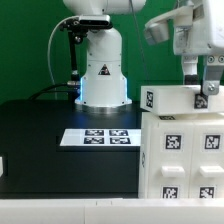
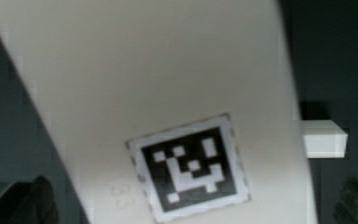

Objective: Assemble cabinet

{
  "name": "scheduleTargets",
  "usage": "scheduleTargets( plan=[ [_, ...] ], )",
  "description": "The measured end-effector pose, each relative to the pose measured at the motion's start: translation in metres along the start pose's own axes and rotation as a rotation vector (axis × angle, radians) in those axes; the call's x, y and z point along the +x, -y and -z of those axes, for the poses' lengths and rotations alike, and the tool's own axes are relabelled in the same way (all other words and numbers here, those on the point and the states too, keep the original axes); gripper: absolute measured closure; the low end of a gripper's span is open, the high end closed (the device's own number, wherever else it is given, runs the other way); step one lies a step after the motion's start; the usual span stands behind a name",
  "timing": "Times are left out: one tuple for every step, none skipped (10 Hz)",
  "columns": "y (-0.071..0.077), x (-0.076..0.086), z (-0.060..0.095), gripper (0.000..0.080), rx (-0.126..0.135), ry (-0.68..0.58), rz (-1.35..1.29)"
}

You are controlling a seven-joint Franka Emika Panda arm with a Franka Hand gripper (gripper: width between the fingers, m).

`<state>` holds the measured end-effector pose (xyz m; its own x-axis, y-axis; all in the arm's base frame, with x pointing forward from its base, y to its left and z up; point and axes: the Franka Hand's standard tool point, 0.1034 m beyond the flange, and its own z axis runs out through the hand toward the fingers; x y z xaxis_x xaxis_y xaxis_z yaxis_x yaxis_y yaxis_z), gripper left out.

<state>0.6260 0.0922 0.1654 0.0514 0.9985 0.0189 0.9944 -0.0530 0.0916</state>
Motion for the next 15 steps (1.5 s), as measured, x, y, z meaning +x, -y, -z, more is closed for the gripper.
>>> scheduleTargets(
  plan=[
    [0.0, -0.001, -0.004, 0.0003, 0.006, 0.001, -0.004],
    [0.0, -0.002, -0.004, 0.0003, 0.006, 0.002, -0.006],
    [0.0, -0.002, -0.004, 0.0003, 0.007, 0.002, -0.007],
    [0.0, -0.002, -0.005, 0.0113, 0.008, 0.002, -0.008],
    [0.0, -0.003, -0.005, 0.0247, 0.008, 0.002, -0.016],
    [0.0, -0.003, -0.005, 0.0247, 0.007, 0.002, -0.044],
    [0.0, -0.003, -0.005, 0.0243, 0.007, 0.002, -0.044],
    [0.0, -0.003, -0.005, 0.0243, 0.007, 0.002, -0.055],
    [0.0, -0.003, -0.005, 0.0243, 0.008, 0.002, -0.153],
    [0.0, -0.003, -0.005, 0.0243, 0.007, 0.002, -0.201],
    [0.0, -0.003, -0.005, 0.0243, 0.005, -0.001, -0.311],
    [-0.003, -0.005, -0.005, 0.0243, -0.016, -0.012, -0.504],
    [-0.004, -0.004, -0.005, 0.0242, -0.018, -0.014, -0.677],
    [-0.007, -0.004, -0.006, 0.0242, -0.018, -0.014, -0.876],
    [-0.01, -0.006, -0.007, 0.0242, -0.013, -0.014, -1.013]
  ],
)
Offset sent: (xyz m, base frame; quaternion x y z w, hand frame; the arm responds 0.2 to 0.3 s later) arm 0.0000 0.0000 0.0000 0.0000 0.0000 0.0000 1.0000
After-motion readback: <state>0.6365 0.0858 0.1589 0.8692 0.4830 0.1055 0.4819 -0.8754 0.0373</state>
